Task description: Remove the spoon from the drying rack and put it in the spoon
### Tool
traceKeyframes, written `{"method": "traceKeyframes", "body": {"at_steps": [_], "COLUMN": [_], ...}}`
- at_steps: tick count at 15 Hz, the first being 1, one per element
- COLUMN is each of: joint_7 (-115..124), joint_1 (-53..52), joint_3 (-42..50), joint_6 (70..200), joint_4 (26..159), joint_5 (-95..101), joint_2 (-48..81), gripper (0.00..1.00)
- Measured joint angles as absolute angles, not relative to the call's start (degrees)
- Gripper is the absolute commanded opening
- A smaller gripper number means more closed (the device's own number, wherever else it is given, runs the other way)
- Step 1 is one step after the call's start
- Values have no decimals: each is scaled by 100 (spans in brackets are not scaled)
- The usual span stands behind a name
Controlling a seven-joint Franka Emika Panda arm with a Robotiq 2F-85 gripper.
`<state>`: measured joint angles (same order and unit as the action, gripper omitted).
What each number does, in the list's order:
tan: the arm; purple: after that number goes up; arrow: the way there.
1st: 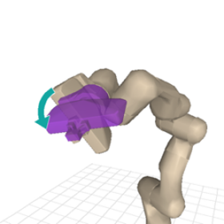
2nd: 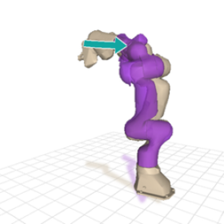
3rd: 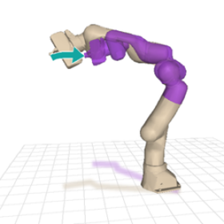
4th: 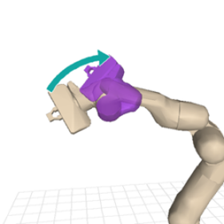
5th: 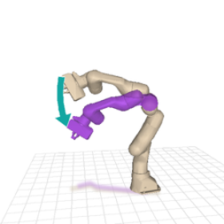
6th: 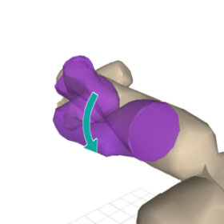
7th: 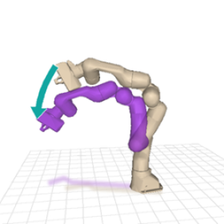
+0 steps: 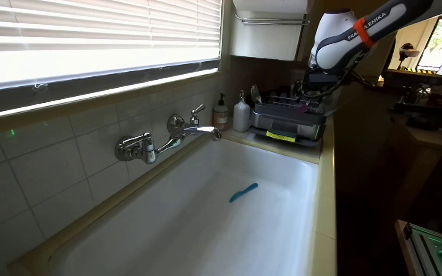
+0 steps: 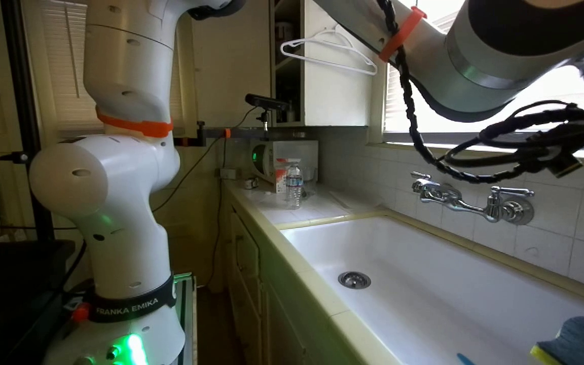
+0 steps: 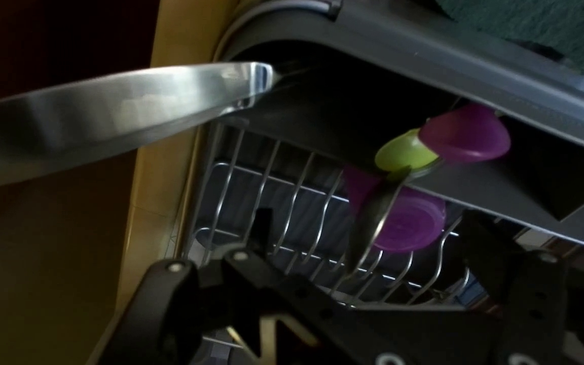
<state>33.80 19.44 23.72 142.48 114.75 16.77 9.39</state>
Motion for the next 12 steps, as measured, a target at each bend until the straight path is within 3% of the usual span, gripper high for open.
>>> {"method": "traceKeyframes", "body": {"at_steps": [8,12], "joint_7": [3403,3405], "joint_1": [1932,1899], "joint_3": [2396,2393], "joint_6": [14382,14406], "joint_4": [11463,11385], "joint_5": [1400,1264], "joint_2": [1112,1069], "gripper": [2,4]}}
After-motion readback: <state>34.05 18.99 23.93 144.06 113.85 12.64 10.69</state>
